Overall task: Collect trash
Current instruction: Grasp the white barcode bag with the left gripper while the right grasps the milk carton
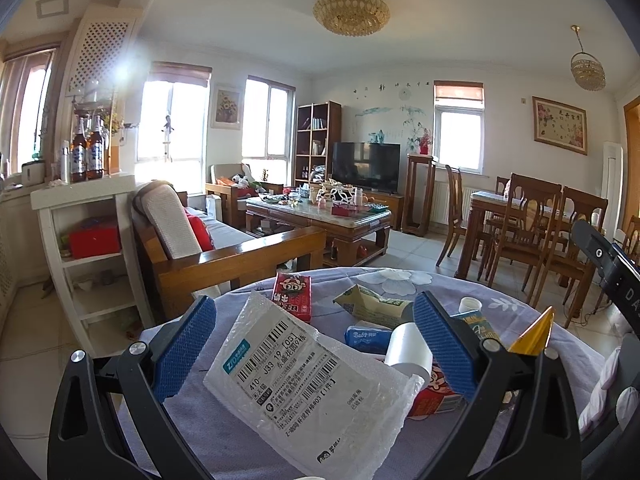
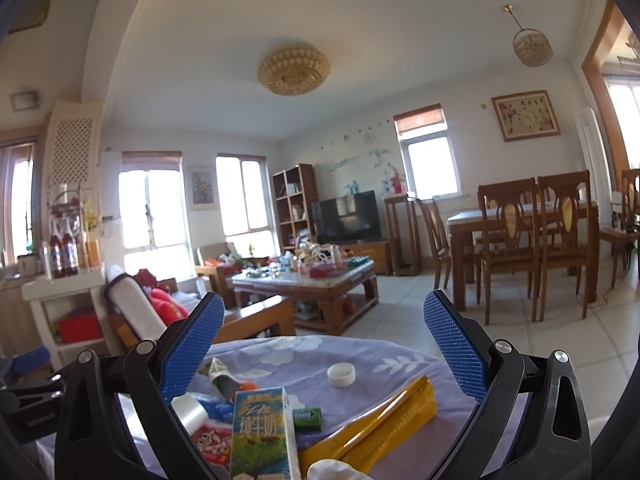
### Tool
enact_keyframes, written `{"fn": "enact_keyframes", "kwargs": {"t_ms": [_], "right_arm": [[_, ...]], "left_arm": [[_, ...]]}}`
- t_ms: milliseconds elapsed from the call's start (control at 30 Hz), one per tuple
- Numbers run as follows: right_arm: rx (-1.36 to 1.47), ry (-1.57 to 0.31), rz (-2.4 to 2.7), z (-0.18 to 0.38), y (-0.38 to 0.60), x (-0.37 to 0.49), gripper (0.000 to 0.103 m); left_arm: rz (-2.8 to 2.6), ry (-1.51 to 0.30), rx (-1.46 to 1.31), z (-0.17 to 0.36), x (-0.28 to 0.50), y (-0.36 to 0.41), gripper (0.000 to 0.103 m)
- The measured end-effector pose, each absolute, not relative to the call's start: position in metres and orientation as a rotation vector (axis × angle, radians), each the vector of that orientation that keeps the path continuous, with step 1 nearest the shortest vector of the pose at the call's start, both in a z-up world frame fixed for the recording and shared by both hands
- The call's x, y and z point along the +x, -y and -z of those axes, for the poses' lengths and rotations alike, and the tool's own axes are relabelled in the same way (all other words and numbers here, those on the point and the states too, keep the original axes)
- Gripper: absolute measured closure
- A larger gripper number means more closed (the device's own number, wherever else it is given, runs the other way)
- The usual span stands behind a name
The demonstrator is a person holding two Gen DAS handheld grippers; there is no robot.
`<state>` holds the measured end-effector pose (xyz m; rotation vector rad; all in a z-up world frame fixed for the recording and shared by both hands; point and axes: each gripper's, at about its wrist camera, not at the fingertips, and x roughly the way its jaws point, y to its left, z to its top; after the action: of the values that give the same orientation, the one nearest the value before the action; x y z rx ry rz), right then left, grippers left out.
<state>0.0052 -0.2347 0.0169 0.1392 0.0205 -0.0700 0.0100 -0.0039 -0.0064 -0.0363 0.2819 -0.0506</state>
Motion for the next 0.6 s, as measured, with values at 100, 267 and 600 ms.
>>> {"fn": "enact_keyframes", "kwargs": {"t_ms": [100, 267, 600], "right_arm": [[0.186, -0.044, 0.030, -0.018, 0.247, 0.007, 0.005], [0.287, -0.308, -0.088, -0.008, 0.275, 0.025, 0.005], [0.102, -0.651, -0.282, 0.021, 0.226, 0.044, 0.005]], "left_arm": [[0.090, -0.337, -0.050, 0.008, 0.013, 0.000, 0.005], [0.178, -0.465, -0.070, 0.011, 0.013, -0.029, 0.005], [0.301, -0.704, -0.082, 0.038, 0.030, -0.051, 0.005]]}}
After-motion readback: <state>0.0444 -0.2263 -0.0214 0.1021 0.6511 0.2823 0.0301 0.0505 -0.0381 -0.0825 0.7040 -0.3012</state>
